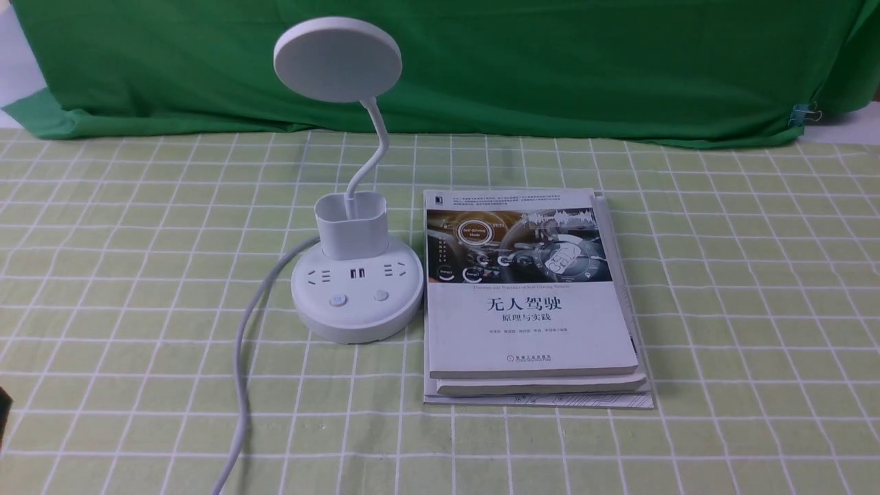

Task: Turn on the table lamp on the green coffee tablecloth with your hand.
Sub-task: 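Press the power button on the lamp base to turn the lamp on with the left gripper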

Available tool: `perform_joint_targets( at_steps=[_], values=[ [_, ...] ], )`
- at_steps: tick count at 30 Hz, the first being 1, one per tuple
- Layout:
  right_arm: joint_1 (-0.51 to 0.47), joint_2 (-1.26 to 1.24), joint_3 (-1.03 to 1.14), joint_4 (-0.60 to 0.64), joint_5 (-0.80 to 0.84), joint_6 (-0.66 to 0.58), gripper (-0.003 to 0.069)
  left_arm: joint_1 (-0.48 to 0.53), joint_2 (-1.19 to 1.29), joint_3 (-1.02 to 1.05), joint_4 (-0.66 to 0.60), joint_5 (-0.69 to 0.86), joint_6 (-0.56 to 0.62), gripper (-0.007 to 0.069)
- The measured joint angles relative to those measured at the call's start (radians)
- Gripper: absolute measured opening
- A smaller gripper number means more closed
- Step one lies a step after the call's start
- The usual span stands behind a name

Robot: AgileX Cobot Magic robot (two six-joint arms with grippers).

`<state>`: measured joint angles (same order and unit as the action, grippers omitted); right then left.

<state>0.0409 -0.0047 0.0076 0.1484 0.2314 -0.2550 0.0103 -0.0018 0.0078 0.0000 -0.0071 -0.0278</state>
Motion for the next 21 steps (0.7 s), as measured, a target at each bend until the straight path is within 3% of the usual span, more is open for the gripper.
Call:
perform_joint_targets(
  at_steps=[3,6,15,17,21],
  values=[
    [0.0,0.0,0.0,0.0,0.0,0.0,0.0245,0.0,0.0,0.0,-0.043,-0.119,-0.034,0.0239],
    [0.0,0.0,0.0,0.0,0.0,0.001,0.0245,0.0,0.0,0.0,-0.054,-0.137,-0.049,0.0239],
    [0.0,0.0,0.0,0.0,0.0,0.001,0.0245,0.0,0.197,-0.138,-0.061,-0.082,-0.06,0.0239],
    [0.0,0.0,0.0,0.0,0.0,0.001,0.0245,0.0,0.341,-0.272,-0.059,-0.02,-0.06,0.0239],
    [0.0,0.0,0.0,0.0,0.0,0.001,0.0245,0.0,0.465,-0.32,-0.059,0.065,-0.06,0.0239]
  ],
)
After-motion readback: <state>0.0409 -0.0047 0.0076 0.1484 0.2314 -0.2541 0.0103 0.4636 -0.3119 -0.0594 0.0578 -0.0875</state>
